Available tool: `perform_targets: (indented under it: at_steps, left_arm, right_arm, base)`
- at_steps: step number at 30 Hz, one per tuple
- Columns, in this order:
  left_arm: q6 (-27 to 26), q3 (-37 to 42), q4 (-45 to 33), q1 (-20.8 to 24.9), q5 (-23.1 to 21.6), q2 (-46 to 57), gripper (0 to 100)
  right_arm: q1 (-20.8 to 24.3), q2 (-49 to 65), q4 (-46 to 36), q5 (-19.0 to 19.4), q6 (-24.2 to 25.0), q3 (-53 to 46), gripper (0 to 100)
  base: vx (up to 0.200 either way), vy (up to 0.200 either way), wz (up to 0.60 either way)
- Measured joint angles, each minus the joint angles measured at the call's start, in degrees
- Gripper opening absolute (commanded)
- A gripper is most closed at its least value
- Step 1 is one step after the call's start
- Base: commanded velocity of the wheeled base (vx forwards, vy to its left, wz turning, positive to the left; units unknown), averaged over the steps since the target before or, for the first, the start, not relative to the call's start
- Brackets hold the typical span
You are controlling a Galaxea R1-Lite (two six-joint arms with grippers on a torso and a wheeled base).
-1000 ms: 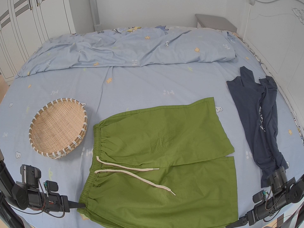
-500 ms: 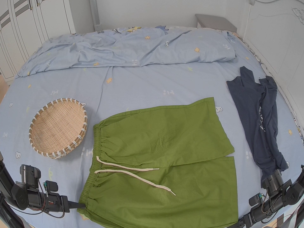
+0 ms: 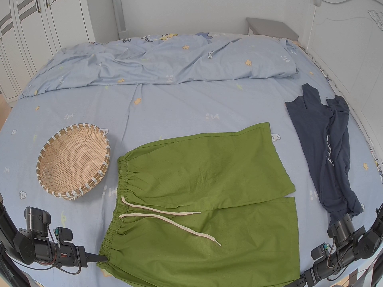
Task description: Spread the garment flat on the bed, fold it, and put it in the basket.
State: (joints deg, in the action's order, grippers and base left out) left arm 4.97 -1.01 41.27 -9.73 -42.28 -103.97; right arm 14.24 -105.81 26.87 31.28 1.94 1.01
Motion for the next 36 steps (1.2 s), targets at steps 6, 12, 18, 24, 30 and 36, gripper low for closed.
perform_targets:
  at_steps: [6, 12, 18, 24, 30, 36]
  left_arm:
    - [0.0, 0.0, 0.0, 0.0, 0.0, 0.0, 0]
    - [0.0, 0.0, 0.0, -0.1, 0.0, 0.0, 0]
    - [0.0, 0.0, 0.0, -0.1, 0.0, 0.0, 0]
    - [0.7, 0.0, 0.0, 0.1, 0.1, 0.5, 0]
    - [10.3, -0.5, 0.1, 1.3, 0.4, 3.0, 0]
    - [25.4, -5.7, -2.8, 6.6, 1.9, 8.6, 0]
  right_arm:
    - [-0.1, -0.2, 0.6, 0.1, 0.0, 0.1, 0]
    - [-0.6, -0.2, 0.6, 0.1, 0.1, 0.0, 0]
    - [-0.9, -0.1, 0.6, 0.1, 0.1, 0.0, 0]
    - [-3.0, 2.1, 0.5, 0.1, 0.1, 0.0, 0]
    - [-6.3, 7.9, -1.0, 0.4, 1.9, 1.6, 0]
    - [-7.6, 14.0, -7.5, 0.7, 3.1, 9.8, 0]
  base:
    - [0.000, 0.000, 0.00]
    - [0.000, 0.000, 0.00]
    - [0.000, 0.000, 0.00]
    - [0.000, 0.000, 0.00]
    - [0.000, 0.000, 0.00]
    - [0.000, 0.000, 0.00]
